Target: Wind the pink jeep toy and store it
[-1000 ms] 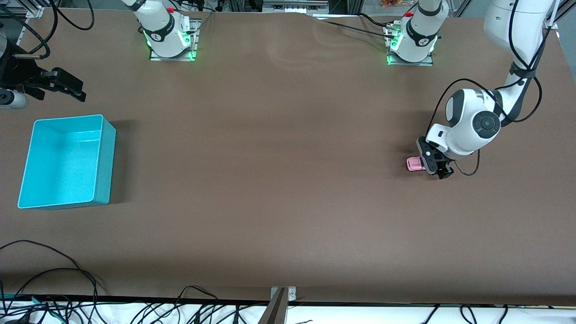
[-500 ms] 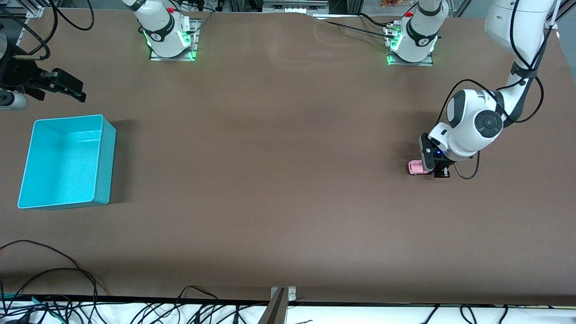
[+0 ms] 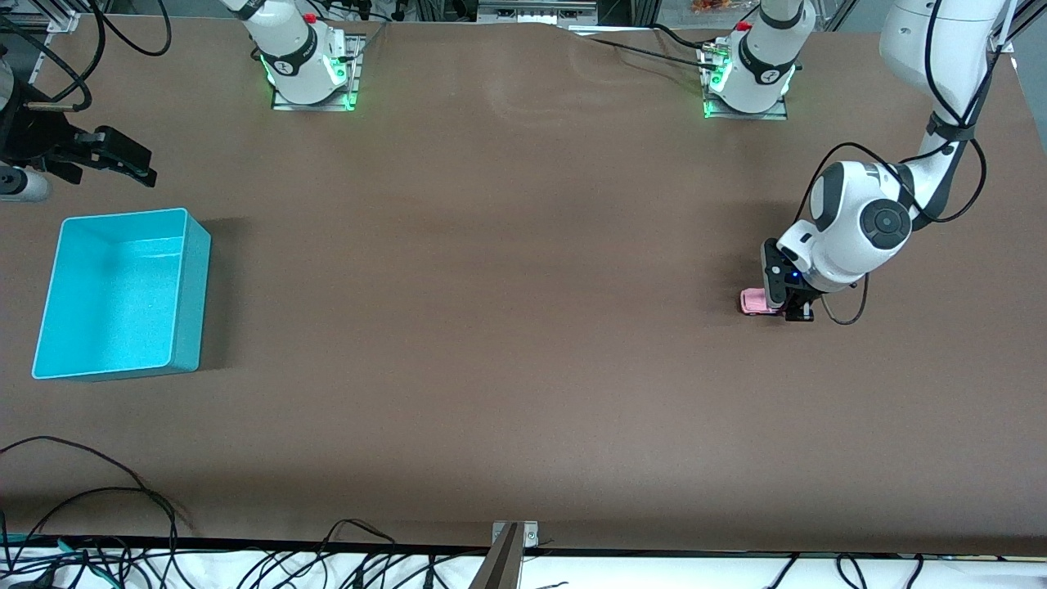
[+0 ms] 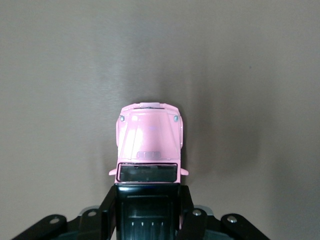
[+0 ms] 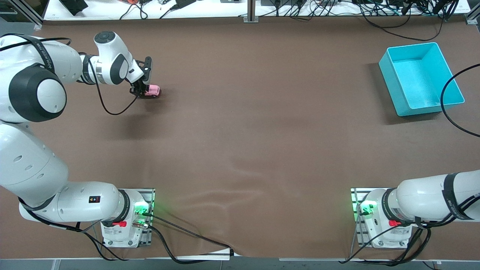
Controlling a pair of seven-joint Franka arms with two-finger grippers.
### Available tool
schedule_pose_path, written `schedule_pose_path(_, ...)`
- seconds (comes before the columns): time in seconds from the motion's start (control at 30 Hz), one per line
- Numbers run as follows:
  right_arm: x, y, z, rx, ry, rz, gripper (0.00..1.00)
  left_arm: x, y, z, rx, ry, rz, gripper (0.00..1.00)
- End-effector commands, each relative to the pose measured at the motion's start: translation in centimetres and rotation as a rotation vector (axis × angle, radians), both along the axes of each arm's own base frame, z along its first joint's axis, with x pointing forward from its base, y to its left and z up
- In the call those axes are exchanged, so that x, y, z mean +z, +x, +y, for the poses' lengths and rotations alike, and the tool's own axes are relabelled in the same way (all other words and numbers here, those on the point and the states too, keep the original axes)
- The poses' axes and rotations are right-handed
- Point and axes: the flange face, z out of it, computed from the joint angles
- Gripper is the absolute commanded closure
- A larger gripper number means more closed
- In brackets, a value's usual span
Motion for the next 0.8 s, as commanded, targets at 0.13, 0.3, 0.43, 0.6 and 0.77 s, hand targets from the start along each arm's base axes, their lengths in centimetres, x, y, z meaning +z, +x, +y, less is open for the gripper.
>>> schedule_pose_path(0.13,0.0,-0.2,0.0,-0.004,0.010,0.006,0.00,-2.4,-0.4,0.8,0.048,-0.024,0.042,1.00)
schedule_pose_path(0.3,-0.1,-0.2,0.0,-0.004,0.010,0.009,0.00,-2.6,-0.5,1.8,0.058,-0.016,0.043,1.00)
schedule_pose_path(0.43,0.0,-0.2,0.1,-0.002,0.010,0.008,0.00,-2.9,-0.6,2.4,0.062,-0.010,0.049,1.00)
schedule_pose_path(0.6,-0.1,-0.2,0.1,-0.002,0.010,0.009,0.00,-3.2,-0.8,3.8,0.020,-0.005,0.057,1.00)
schedule_pose_path(0.77,-0.1,-0.2,0.1,-0.002,0.010,0.009,0.00,-3.5,-1.0,5.8,0.011,0.005,0.065,1.00)
